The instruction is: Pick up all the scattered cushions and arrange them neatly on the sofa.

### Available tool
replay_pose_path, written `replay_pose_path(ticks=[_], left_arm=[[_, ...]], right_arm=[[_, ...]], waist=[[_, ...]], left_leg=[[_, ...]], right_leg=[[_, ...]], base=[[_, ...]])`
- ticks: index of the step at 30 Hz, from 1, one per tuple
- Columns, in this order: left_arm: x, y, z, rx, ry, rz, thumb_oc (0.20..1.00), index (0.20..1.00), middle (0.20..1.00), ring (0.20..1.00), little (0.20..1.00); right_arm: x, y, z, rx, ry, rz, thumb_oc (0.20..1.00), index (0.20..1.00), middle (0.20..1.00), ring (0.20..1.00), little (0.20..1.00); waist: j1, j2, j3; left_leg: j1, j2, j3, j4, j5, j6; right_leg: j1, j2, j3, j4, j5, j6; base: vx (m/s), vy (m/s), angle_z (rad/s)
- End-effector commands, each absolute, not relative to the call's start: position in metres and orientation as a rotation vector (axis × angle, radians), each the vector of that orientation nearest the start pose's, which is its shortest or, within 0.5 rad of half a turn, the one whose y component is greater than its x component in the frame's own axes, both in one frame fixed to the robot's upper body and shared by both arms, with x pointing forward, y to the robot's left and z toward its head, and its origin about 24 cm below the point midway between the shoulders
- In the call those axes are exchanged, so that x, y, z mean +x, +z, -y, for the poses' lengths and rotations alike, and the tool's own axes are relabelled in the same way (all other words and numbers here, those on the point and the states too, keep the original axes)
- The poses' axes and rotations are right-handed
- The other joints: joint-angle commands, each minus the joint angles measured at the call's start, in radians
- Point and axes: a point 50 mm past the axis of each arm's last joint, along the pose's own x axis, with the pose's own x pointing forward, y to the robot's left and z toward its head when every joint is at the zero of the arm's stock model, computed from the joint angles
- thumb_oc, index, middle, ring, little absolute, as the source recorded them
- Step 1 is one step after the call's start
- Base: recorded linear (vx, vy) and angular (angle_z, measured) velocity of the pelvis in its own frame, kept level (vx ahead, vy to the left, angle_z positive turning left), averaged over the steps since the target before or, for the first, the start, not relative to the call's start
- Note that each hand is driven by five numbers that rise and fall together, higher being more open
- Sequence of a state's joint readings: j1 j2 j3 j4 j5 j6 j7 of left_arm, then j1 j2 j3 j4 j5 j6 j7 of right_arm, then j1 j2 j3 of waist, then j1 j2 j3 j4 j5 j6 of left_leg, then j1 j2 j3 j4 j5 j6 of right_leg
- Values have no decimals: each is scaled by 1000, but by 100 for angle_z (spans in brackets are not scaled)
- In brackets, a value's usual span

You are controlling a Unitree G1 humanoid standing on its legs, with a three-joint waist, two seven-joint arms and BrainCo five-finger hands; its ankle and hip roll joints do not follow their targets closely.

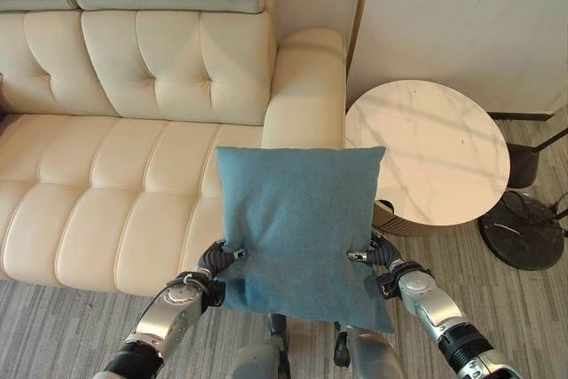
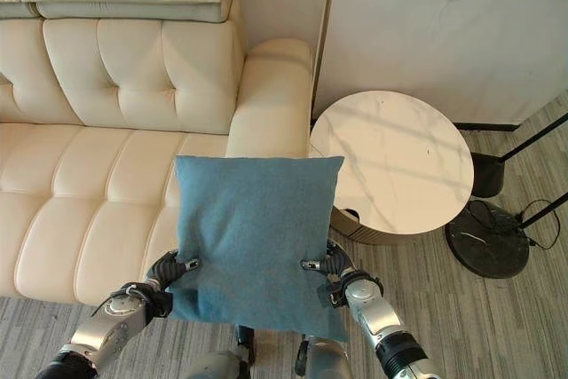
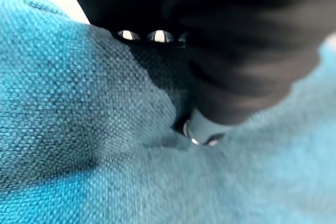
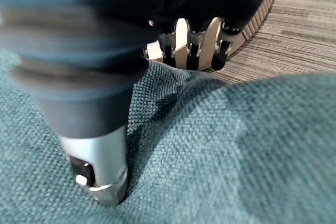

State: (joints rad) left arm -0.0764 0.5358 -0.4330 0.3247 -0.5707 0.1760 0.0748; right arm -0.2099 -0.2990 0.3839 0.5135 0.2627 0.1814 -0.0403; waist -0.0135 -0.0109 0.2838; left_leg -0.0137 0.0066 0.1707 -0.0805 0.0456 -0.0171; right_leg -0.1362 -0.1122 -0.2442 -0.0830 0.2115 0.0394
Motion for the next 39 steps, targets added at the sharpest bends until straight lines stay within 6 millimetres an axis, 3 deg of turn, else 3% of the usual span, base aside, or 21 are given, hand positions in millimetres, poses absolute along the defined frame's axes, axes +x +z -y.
replay_pose_path(ticks=[1, 11, 16, 17, 18, 19, 20, 23, 26, 27, 30, 33, 34, 35, 37, 39], left_arm=[[214, -38, -99, -173, -602, -590, 200, 200, 200, 200, 200], [208, -42, -102, -175, -620, -603, 200, 200, 200, 200, 200], [220, -10, -116, -144, -603, -442, 200, 200, 200, 200, 200], [227, 9, -130, -141, -554, -351, 200, 200, 200, 200, 200], [227, 9, -130, -141, -554, -351, 200, 200, 200, 200, 200], [228, 20, -141, -171, -492, -297, 200, 200, 200, 200, 200], [228, 20, -141, -171, -492, -297, 200, 200, 200, 200, 200], [223, 30, -157, -214, -391, -239, 200, 200, 200, 200, 200], [214, 26, -167, -225, -327, -253, 200, 200, 200, 200, 200], [207, 22, -169, -238, -301, -274, 200, 200, 200, 200, 200], [204, 19, -167, -235, -295, -291, 200, 200, 200, 200, 200], [205, 17, -161, -213, -309, -300, 200, 200, 200, 200, 200], [205, 17, -161, -214, -309, -300, 200, 200, 200, 200, 200], [203, 16, -156, -218, -317, -306, 200, 200, 200, 200, 200], [206, 19, -156, -199, -318, -282, 200, 200, 200, 200, 200], [205, 20, -155, -212, -314, -276, 200, 200, 200, 200, 200]], right_arm=[[253, -41, 71, -3, 514, -518, 200, 200, 200, 200, 200], [243, -49, 69, 60, 541, -560, 200, 200, 200, 200, 200], [255, -29, 82, -102, 526, -424, 200, 200, 200, 200, 200], [261, -14, 94, -142, 496, -348, 200, 200, 200, 200, 200], [261, -14, 94, -142, 496, -348, 200, 200, 200, 200, 200], [262, -4, 110, -186, 450, -293, 200, 200, 200, 200, 200], [262, -4, 110, -186, 450, -293, 200, 200, 200, 200, 200], [249, 2, 139, -182, 360, -264, 200, 200, 200, 200, 200], [233, 1, 153, -164, 322, -275, 200, 200, 200, 200, 200], [226, 1, 157, -148, 306, -276, 200, 200, 200, 200, 200], [224, -2, 152, -131, 326, -289, 200, 200, 200, 200, 200], [227, 3, 148, -130, 333, -265, 200, 200, 200, 200, 200], [227, 3, 148, -130, 333, -265, 200, 200, 200, 200, 200], [225, 5, 150, -118, 332, -260, 200, 200, 200, 200, 200], [227, 7, 153, -129, 324, -251, 200, 200, 200, 200, 200], [226, 7, 152, -111, 328, -254, 200, 200, 200, 200, 200]], waist=[[6, -4, -20], [14, -9, -38], [19, -25, -33], [15, -27, -22], [16, -27, -24], [15, -23, -26], [15, -23, -26], [14, -29, -60], [14, -40, -108], [19, -55, -132], [25, -60, -143], [25, -52, -113], [24, -50, -114], [12, -27, -65], [11, -20, -28], [7, -29, -34]], left_leg=[[-40, -40, -3, -7, -69, 38], [-23, -63, -8, -7, -82, 52], [-38, -62, 31, -7, -81, 56], [-48, -44, 43, -7, -70, 55], [-51, -44, 43, -7, -69, 55], [-54, -22, 53, -7, -63, 55], [-54, -22, 54, -7, -63, 55], [-44, -13, 56, -7, -75, 51], [-48, -15, 62, -7, -62, 52], [-57, -23, 62, -7, -48, 47], [-87, -18, 56, -7, 5, 29], [-128, -2, 22, -7, 94, -16], [-131, 0, 20, -7, 96, -17], [-164, 8, -33, 0, 146, -53], [-191, -1, -72, 58, 134, -65], [-176, -9, -60, 119, 82, -39]], right_leg=[[62, -42, 8, -4, -165, 91], [78, -68, 7, -4, -142, 111], [36, -69, -4, -4, -94, 132], [18, -59, 7, 58, -117, 130], [15, -59, 8, 58, -116, 130], [30, -51, 5, 143, -184, 112], [29, -52, 5, 145, -185, 112], [84, -41, 19, 275, -295, 98], [148, -9, 51, 290, -314, 96], [204, 18, 89, 258, -317, 97], [247, 57, 103, 141, -374, 54], [257, 115, 122, 71, -396, -1], [255, 117, 121, 70, -394, -2], [254, 148, 89, 50, -385, -23], [238, 145, 63, 63, -375, -36], [233, 131, 38, 51, -358, -38]], base=[[-18, 49, 0], [-28, 79, 2], [-105, 56, -5], [-163, -10, -27], [-184, -31, -33], [-78, -15, -25], [-104, -25, -23], [10, -40, -27], [-62, -162, -12], [-110, -252, -10], [-205, -256, -21], [-295, -267, 16], [-543, -367, 64], [-532, -312, 64], [-510, -250, 118], [-285, -105, 113]])
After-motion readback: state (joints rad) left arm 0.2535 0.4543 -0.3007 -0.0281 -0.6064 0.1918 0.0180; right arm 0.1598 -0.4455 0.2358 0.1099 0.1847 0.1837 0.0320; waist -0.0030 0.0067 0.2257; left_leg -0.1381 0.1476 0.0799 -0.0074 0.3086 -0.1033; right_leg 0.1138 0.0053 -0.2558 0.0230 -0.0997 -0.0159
